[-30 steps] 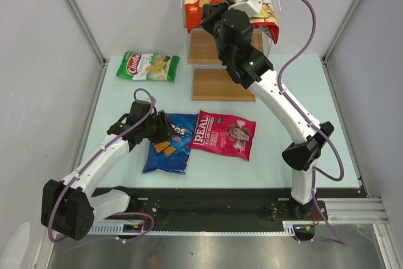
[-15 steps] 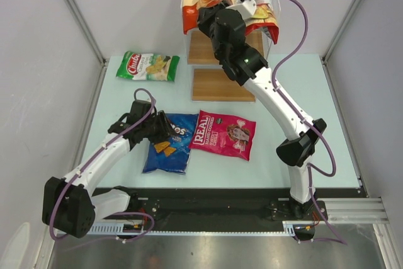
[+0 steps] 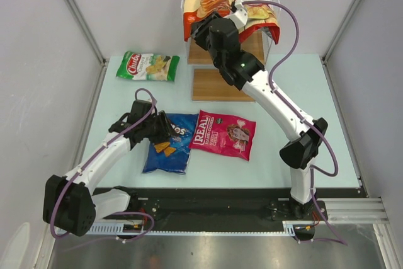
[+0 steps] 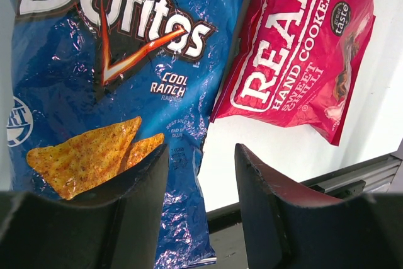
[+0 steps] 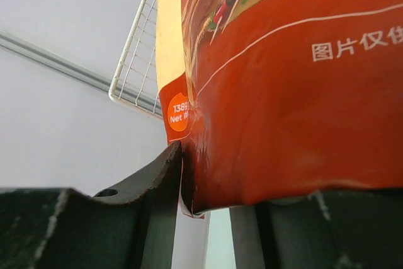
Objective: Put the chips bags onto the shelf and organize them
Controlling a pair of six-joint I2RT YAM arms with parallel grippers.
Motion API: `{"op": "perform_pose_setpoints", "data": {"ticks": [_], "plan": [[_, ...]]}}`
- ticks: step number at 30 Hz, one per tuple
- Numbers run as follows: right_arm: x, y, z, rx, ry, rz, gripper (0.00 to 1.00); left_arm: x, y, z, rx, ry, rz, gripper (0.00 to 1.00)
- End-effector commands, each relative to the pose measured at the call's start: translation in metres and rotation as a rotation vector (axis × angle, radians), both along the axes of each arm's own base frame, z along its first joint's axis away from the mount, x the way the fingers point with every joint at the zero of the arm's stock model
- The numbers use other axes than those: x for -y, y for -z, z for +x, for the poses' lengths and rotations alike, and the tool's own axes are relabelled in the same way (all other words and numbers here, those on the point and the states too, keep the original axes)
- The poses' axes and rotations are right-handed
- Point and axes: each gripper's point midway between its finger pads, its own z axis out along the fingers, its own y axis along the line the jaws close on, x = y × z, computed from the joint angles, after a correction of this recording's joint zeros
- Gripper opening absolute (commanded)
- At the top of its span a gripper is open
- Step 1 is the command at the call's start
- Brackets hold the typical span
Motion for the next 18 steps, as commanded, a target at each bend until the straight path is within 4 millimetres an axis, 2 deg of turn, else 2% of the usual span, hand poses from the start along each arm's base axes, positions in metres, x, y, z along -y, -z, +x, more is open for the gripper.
{"op": "perform_pose_setpoints", "data": {"ticks": [1,6,9,12,13,15,16,18], "plan": [[0.010,-0.029,-0.016,0.027,-0.028,0.066,0.39,0.002,-0.005,0.006,0.037,0.020,-0.009,0.51],[0.004,-0.030,-0.024,0.017,-0.081,0.096,0.48,0.001,-0.006,0.005,0.038,0.019,-0.010,0.51],[-0.004,-0.023,-0.035,-0.021,-0.132,0.119,0.51,0.000,-0.006,0.005,0.040,0.015,-0.006,0.52],[-0.003,-0.023,-0.049,-0.033,-0.168,0.118,0.54,-0.004,-0.006,0.007,0.040,-0.005,0.013,0.54],[-0.001,-0.018,-0.057,-0.042,-0.167,0.105,0.55,-0.006,-0.006,0.007,0.036,-0.021,0.023,0.65],[0.001,-0.011,-0.064,-0.058,-0.171,0.094,0.56,-0.010,-0.006,0.009,0.037,-0.037,0.040,0.69],[0.001,0.004,-0.065,-0.086,-0.173,0.080,0.56,-0.010,-0.008,0.011,0.045,-0.039,0.044,0.69],[0.008,0.001,-0.074,-0.090,-0.178,0.098,0.56,-0.010,-0.008,0.014,0.040,-0.042,0.052,0.70]]}}
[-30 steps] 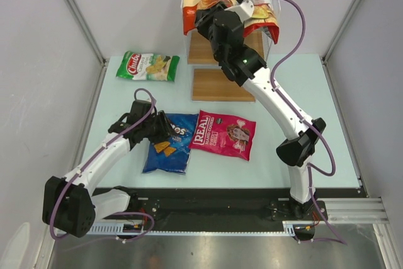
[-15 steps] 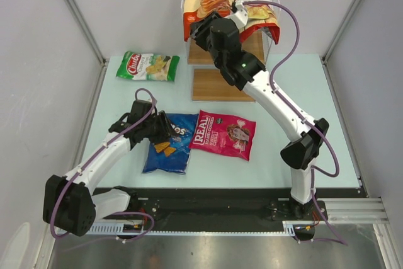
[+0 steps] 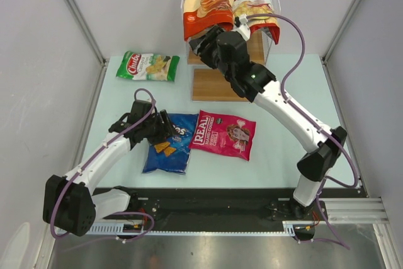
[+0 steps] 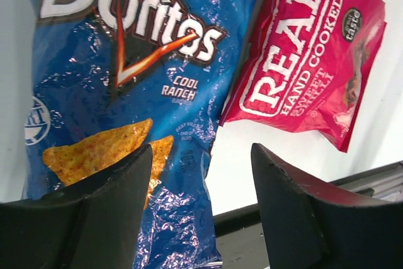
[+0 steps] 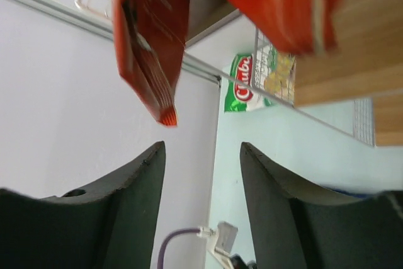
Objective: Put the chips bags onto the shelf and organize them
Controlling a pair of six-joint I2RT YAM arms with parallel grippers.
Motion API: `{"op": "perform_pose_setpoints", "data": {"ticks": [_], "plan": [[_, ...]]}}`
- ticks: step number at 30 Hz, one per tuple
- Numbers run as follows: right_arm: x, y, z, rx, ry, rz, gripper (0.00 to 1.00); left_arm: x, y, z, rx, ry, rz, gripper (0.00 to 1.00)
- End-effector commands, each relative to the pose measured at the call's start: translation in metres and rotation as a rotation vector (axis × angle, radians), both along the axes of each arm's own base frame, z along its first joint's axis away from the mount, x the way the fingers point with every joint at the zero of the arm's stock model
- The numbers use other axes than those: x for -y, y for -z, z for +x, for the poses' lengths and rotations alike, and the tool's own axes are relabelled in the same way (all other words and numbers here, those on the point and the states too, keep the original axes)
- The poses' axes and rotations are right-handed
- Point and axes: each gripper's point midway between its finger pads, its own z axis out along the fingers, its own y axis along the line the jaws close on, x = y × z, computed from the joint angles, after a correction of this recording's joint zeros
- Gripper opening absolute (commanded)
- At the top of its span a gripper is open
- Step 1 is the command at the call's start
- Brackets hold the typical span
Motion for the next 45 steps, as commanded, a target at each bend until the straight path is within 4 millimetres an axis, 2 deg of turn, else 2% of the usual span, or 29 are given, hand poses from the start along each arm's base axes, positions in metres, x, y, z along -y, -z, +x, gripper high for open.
{"op": "perform_pose_setpoints", "data": {"ticks": [1,7,8,9,12,14,15,16,17,18,19,21,22,23,24,25,26,27,28,29,31,32,33,34,35,37,39,45], "plan": [[0.013,-0.025,-0.029,0.017,-0.034,0.070,0.57,-0.003,-0.016,0.016,0.048,-0.023,0.018,0.70],[0.021,-0.021,-0.069,-0.006,-0.120,0.069,0.57,0.001,-0.031,0.029,0.084,-0.008,0.011,0.71],[0.019,-0.011,-0.074,-0.022,-0.138,0.053,0.58,0.003,-0.034,0.031,0.098,-0.002,0.006,0.73],[0.026,-0.021,-0.085,-0.005,-0.156,0.065,0.58,0.005,-0.036,0.031,0.102,0.007,-0.002,0.77],[0.039,-0.014,-0.107,-0.015,-0.202,0.019,0.58,0.007,-0.042,0.035,0.137,0.023,-0.012,0.79],[0.048,0.006,-0.121,-0.042,-0.225,-0.050,0.58,0.008,-0.046,0.040,0.164,0.027,-0.013,0.79],[0.054,0.031,-0.124,-0.092,-0.222,-0.094,0.58,0.009,-0.047,0.042,0.174,0.033,-0.008,0.79],[0.073,0.044,-0.136,-0.140,-0.193,-0.137,0.58,0.012,-0.051,0.048,0.193,0.045,-0.015,0.79],[0.081,0.057,-0.141,-0.169,-0.184,-0.173,0.58,0.014,-0.047,0.051,0.179,0.055,-0.010,0.79],[0.092,0.082,-0.151,-0.228,-0.190,-0.246,0.59,0.016,-0.046,0.054,0.176,0.070,-0.006,0.79],[0.101,0.086,-0.159,-0.235,-0.191,-0.281,0.60,0.021,-0.052,0.059,0.190,0.087,-0.018,0.79],[0.116,0.103,-0.170,-0.258,-0.202,-0.388,0.66,0.032,-0.047,0.064,0.181,0.122,-0.032,0.78],[0.127,0.121,-0.176,-0.305,-0.195,-0.454,0.69,0.043,-0.053,0.069,0.212,0.150,-0.055,0.78],[0.135,0.125,-0.181,-0.314,-0.190,-0.478,0.75,0.054,-0.053,0.069,0.212,0.184,-0.084,0.78],[0.141,0.133,-0.185,-0.325,-0.194,-0.515,0.77,0.062,-0.046,0.072,0.197,0.205,-0.087,0.77],[0.146,0.143,-0.188,-0.341,-0.199,-0.538,0.78,0.079,-0.054,0.075,0.220,0.252,-0.098,0.77],[0.150,0.145,-0.191,-0.341,-0.199,-0.545,0.78,0.088,-0.053,0.076,0.218,0.276,-0.091,0.77],[0.152,0.150,-0.193,-0.350,-0.199,-0.552,0.78,0.097,-0.041,0.080,0.196,0.311,-0.068,0.78],[0.153,0.155,-0.195,-0.362,-0.204,-0.551,0.79,0.115,-0.052,0.081,0.215,0.356,-0.069,0.79],[0.155,0.169,-0.198,-0.388,-0.212,-0.569,0.79,0.123,-0.051,0.083,0.215,0.376,-0.066,0.79],[0.154,0.179,-0.204,-0.411,-0.231,-0.557,0.79,0.142,-0.038,0.085,0.191,0.414,-0.087,0.80],[0.156,0.195,-0.209,-0.444,-0.238,-0.571,0.79,0.147,-0.029,0.085,0.168,0.419,-0.102,0.81],[0.156,0.199,-0.213,-0.453,-0.247,-0.562,0.79,0.151,-0.022,0.083,0.133,0.415,-0.131,0.82],[0.157,0.205,-0.216,-0.468,-0.250,-0.557,0.79,0.152,-0.003,0.085,0.090,0.411,-0.114,0.83],[0.162,0.219,-0.220,-0.495,-0.246,-0.568,0.79,0.151,0.006,0.084,0.070,0.413,-0.098,0.83],[0.168,0.224,-0.225,-0.500,-0.239,-0.560,0.79,0.145,0.023,0.084,0.028,0.411,-0.054,0.83],[0.179,0.232,-0.229,-0.512,-0.220,-0.548,0.80,0.138,0.027,0.085,0.028,0.413,-0.007,0.84],[0.197,0.248,-0.233,-0.547,-0.194,-0.502,0.80,0.126,0.014,0.085,0.061,0.420,0.053,0.84]]}}
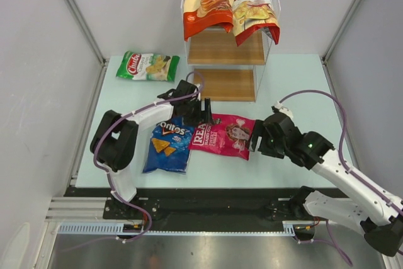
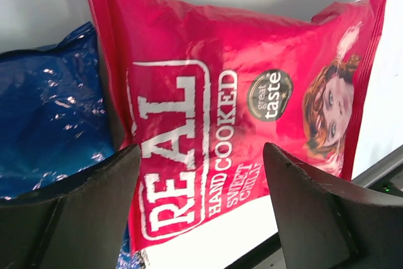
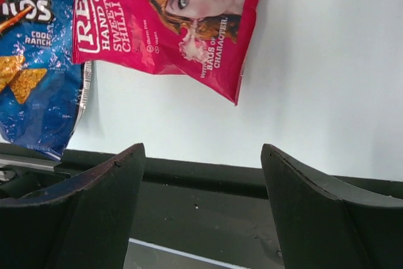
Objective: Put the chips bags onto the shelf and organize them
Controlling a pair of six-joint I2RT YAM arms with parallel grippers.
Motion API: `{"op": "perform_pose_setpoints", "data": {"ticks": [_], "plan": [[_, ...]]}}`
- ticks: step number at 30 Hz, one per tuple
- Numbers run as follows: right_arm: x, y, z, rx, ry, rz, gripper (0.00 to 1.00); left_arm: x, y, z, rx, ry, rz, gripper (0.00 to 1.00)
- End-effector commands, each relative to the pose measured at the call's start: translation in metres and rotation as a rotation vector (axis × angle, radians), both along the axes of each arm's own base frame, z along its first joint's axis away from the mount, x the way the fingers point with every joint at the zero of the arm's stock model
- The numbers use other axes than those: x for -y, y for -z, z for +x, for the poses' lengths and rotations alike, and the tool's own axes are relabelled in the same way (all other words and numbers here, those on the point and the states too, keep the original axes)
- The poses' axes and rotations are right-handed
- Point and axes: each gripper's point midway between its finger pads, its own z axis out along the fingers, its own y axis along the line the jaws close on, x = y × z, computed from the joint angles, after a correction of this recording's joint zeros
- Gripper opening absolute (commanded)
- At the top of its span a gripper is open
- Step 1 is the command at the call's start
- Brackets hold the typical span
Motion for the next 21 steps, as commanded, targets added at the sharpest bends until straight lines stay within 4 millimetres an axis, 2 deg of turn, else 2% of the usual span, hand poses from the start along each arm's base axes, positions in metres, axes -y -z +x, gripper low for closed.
{"op": "perform_pose_setpoints", "data": {"ticks": [1,4,7,12,16,21], "plan": [[0.007,0.003,-0.001,-0.003,0.021,0.052,0.80,-0.006,-0.030,0.007,0.086,0.021,0.024,0.84],[0.011,0.011,0.002,-0.015,0.025,0.048,0.80,-0.007,-0.035,0.005,0.091,0.010,0.015,0.84],[0.012,0.019,0.005,-0.037,0.021,0.041,0.80,-0.014,-0.025,0.003,0.078,-0.004,0.057,0.84],[0.014,0.021,0.009,-0.035,0.020,0.053,0.79,-0.019,-0.010,0.005,0.078,0.015,0.093,0.84],[0.021,0.024,0.009,-0.048,0.036,0.055,0.79,-0.010,0.017,0.001,0.010,0.063,0.085,0.84],[0.034,0.029,0.006,-0.076,0.077,0.042,0.79,0.010,0.024,-0.009,-0.025,0.127,-0.039,0.83]]}}
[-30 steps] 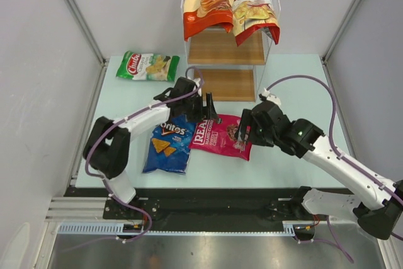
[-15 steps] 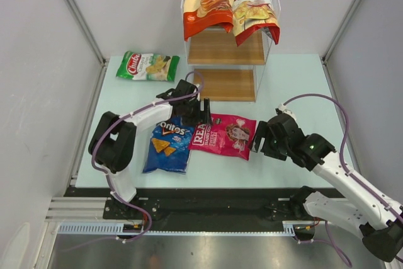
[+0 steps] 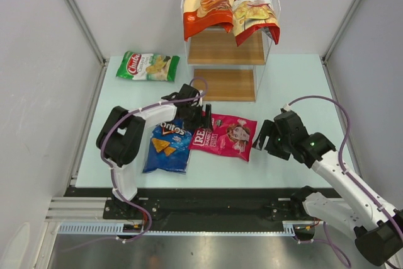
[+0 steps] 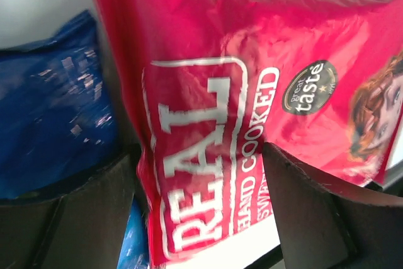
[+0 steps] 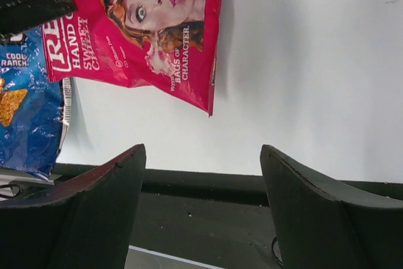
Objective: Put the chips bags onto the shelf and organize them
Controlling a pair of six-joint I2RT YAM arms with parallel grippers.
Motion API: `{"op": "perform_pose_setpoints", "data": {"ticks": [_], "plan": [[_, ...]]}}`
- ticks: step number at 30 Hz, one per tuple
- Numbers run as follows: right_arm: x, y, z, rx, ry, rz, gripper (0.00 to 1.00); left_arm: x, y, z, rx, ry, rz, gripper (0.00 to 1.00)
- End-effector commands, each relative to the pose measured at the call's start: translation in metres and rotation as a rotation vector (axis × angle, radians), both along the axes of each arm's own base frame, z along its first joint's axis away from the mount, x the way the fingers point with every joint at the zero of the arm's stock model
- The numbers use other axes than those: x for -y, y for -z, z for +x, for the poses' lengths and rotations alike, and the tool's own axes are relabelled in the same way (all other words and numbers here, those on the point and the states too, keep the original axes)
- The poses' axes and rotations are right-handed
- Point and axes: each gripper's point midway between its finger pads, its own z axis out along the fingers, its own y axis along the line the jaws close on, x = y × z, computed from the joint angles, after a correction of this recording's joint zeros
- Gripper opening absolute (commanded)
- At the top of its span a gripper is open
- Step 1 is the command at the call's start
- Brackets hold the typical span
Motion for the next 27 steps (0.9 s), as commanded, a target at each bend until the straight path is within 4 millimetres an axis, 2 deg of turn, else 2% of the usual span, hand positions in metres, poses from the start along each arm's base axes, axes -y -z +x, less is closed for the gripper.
{"op": "perform_pose_setpoints", "data": {"ticks": [1,7,10,13,14,18,19,20,22,23,27], "plan": [[0.007,-0.002,-0.004,0.001,-0.002,0.003,0.79,0.021,-0.003,-0.005,-0.002,0.084,-0.131,0.83],[0.013,0.000,-0.003,-0.006,0.009,-0.001,0.78,0.039,-0.003,-0.028,-0.051,0.159,-0.285,0.82],[0.015,0.002,0.001,-0.002,0.005,-0.009,0.79,0.045,-0.008,-0.032,-0.041,0.176,-0.337,0.76],[0.024,0.007,0.009,0.005,0.002,-0.040,0.79,0.049,-0.014,-0.034,-0.023,0.217,-0.363,0.59],[0.023,0.009,0.010,-0.009,-0.010,-0.027,0.79,0.048,-0.015,-0.034,-0.021,0.223,-0.355,0.49],[0.042,0.019,0.021,-0.044,0.011,-0.036,0.81,0.041,-0.010,-0.030,-0.002,0.267,-0.283,0.25],[0.046,0.021,0.024,-0.050,0.023,-0.021,0.81,0.039,-0.006,-0.029,0.012,0.293,-0.263,0.15],[0.049,0.018,0.031,-0.035,0.035,0.015,0.82,0.035,-0.004,-0.033,-0.006,0.303,-0.239,0.10],[0.054,0.017,0.040,-0.032,0.062,0.045,0.81,0.032,-0.004,-0.027,0.027,0.339,-0.207,0.00],[0.059,0.014,0.048,-0.021,0.095,0.068,0.82,0.029,-0.003,-0.030,0.014,0.347,-0.189,0.00],[0.055,0.025,0.058,-0.060,0.089,0.103,0.81,0.023,-0.009,-0.030,0.051,0.395,-0.147,0.00]]}}
